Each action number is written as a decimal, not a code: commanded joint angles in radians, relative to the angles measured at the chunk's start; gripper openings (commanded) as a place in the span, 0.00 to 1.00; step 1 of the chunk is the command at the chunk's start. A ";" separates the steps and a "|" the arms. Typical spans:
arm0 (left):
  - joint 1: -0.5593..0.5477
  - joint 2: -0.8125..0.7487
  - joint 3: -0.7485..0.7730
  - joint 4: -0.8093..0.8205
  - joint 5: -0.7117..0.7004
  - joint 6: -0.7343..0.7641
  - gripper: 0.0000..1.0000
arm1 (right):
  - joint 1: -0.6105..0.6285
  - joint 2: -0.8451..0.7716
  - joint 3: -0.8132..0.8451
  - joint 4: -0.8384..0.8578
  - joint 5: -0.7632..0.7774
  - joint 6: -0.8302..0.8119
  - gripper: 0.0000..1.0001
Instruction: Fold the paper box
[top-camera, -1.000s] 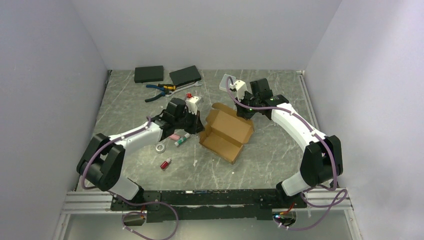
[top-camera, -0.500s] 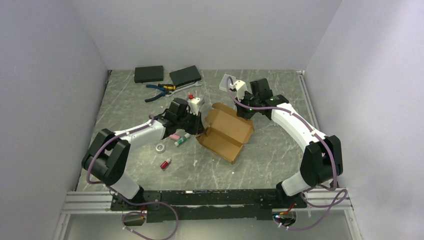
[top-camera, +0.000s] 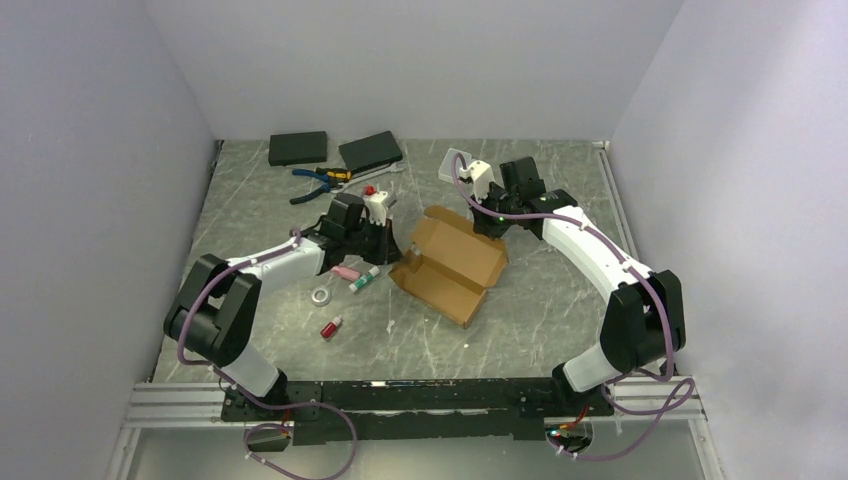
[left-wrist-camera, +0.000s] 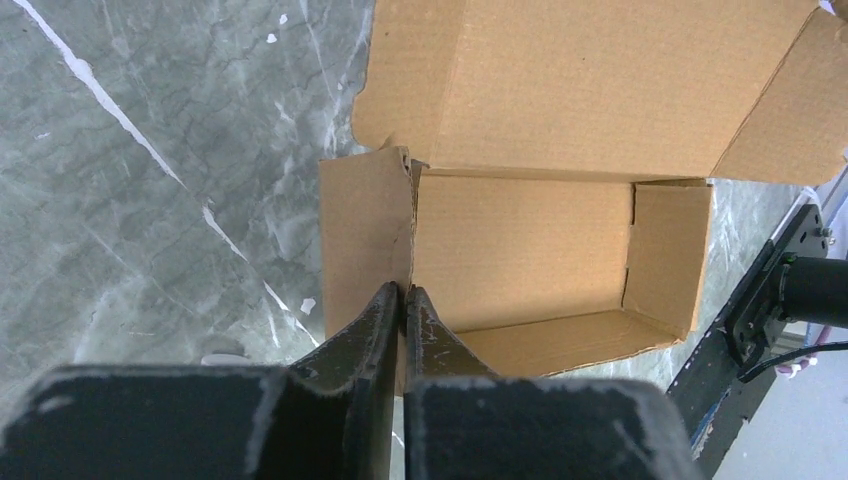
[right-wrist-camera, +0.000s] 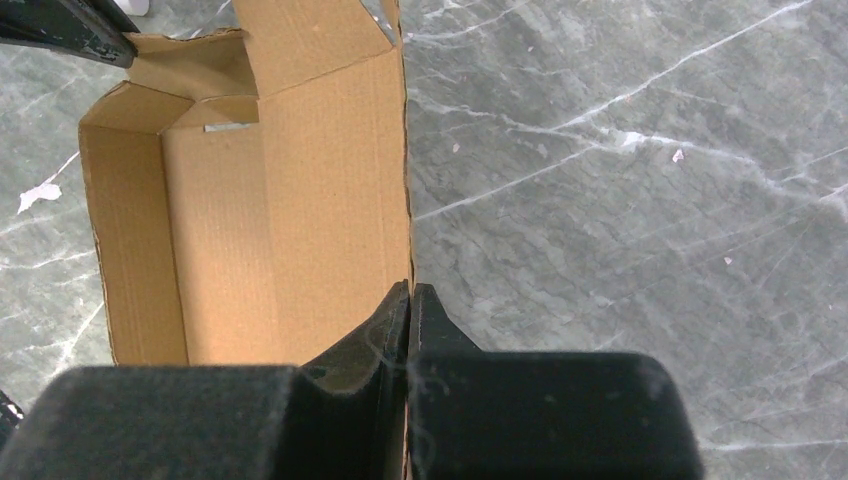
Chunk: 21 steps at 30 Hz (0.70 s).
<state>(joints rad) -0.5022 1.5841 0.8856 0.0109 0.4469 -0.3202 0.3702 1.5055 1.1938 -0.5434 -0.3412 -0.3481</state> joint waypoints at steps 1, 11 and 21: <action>0.008 -0.002 -0.016 0.063 0.094 -0.031 0.07 | 0.008 0.006 0.003 0.031 -0.023 0.006 0.00; 0.006 -0.024 -0.006 0.050 0.080 -0.022 0.00 | 0.008 -0.015 0.030 -0.002 -0.112 -0.014 0.25; -0.014 -0.021 0.010 0.029 0.047 -0.016 0.00 | 0.007 -0.070 0.060 -0.021 -0.123 -0.054 0.47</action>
<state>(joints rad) -0.5026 1.5841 0.8745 0.0360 0.4969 -0.3351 0.3748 1.5009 1.1969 -0.5556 -0.4427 -0.3695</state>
